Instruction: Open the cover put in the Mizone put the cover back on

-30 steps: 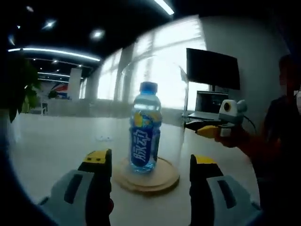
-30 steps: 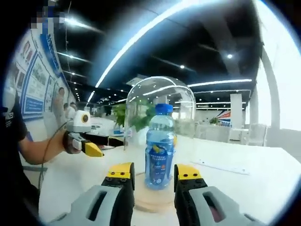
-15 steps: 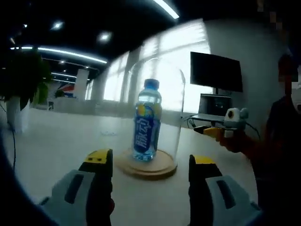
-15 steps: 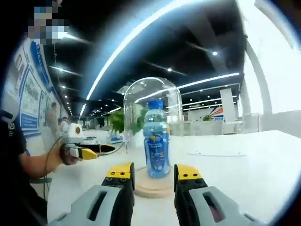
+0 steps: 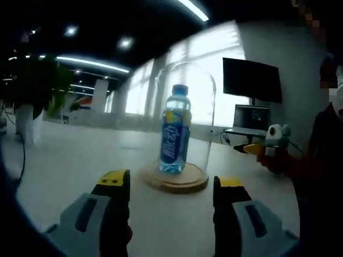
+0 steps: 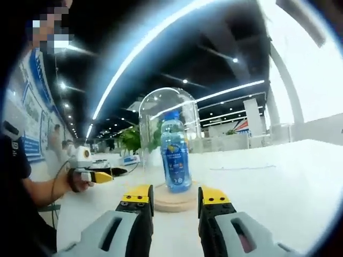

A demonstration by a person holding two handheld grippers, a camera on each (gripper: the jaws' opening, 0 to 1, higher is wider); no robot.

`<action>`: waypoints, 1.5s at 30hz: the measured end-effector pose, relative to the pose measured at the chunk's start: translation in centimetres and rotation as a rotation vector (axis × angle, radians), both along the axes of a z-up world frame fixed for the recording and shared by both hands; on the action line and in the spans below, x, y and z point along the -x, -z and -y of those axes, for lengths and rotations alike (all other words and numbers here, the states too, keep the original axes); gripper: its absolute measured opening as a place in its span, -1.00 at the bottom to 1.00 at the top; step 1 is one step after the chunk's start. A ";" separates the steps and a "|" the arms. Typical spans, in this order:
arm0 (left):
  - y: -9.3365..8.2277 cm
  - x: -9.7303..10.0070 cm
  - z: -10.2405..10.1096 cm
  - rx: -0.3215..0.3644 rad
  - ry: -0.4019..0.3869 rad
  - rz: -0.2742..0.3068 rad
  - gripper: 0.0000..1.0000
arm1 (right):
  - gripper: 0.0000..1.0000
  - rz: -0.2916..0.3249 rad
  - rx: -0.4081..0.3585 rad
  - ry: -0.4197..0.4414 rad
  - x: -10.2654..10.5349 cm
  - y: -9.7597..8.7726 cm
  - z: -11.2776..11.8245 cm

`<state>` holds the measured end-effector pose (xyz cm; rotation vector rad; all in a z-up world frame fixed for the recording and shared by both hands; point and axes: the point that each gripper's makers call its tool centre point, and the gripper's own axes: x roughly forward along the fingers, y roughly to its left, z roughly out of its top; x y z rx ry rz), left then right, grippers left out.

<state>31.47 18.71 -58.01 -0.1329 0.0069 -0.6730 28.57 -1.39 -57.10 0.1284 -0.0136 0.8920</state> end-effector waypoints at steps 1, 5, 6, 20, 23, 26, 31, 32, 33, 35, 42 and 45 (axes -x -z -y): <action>0.3 0.0 0.0 0.003 -0.001 -0.013 0.05 | -0.48 -0.013 0.015 0.008 -0.1 0.3 0.0; 0.5 -0.1 -0.2 0.006 -0.008 -0.024 0.04 | -0.48 -0.005 0.033 0.020 -0.1 0.5 0.2; 0.6 -0.1 -0.2 0.009 -0.009 -0.027 0.04 | -0.48 -0.003 0.036 0.024 -0.2 0.5 0.2; 1.2 0.2 0.2 -0.027 -0.005 -0.038 0.03 | -0.48 -0.003 0.096 0.024 0.2 1.2 -0.8; 1.5 0.2 0.3 -0.041 -0.005 -0.045 0.03 | -0.48 0.001 0.125 0.035 0.1 1.5 -0.8; 1.8 0.1 0.2 -0.048 -0.008 -0.055 0.03 | -0.48 -0.003 0.128 0.034 0.1 1.6 -0.7; 1.9 0.2 0.3 -0.055 -0.005 -0.055 0.03 | -0.48 -0.018 0.137 0.039 -0.2 2.0 -0.6; 2.0 0.3 0.4 -0.059 -0.003 -0.057 0.03 | -0.48 -0.021 0.143 0.040 -0.3 2.2 -0.5; 2.1 0.3 0.5 -0.064 0.000 -0.058 0.03 | -0.48 -0.023 0.146 0.041 -0.3 2.2 -0.5; 2.2 0.3 0.6 -0.073 0.005 -0.060 0.03 | -0.48 -0.021 0.146 0.039 -0.2 2.2 -0.5; 2.3 0.4 0.7 -0.080 0.009 -0.058 0.04 | -0.48 -0.022 0.149 0.042 -0.3 2.3 -0.5; 2.3 0.5 0.7 -0.083 0.010 -0.058 0.04 | -0.48 -0.023 0.150 0.043 -0.3 2.3 -0.5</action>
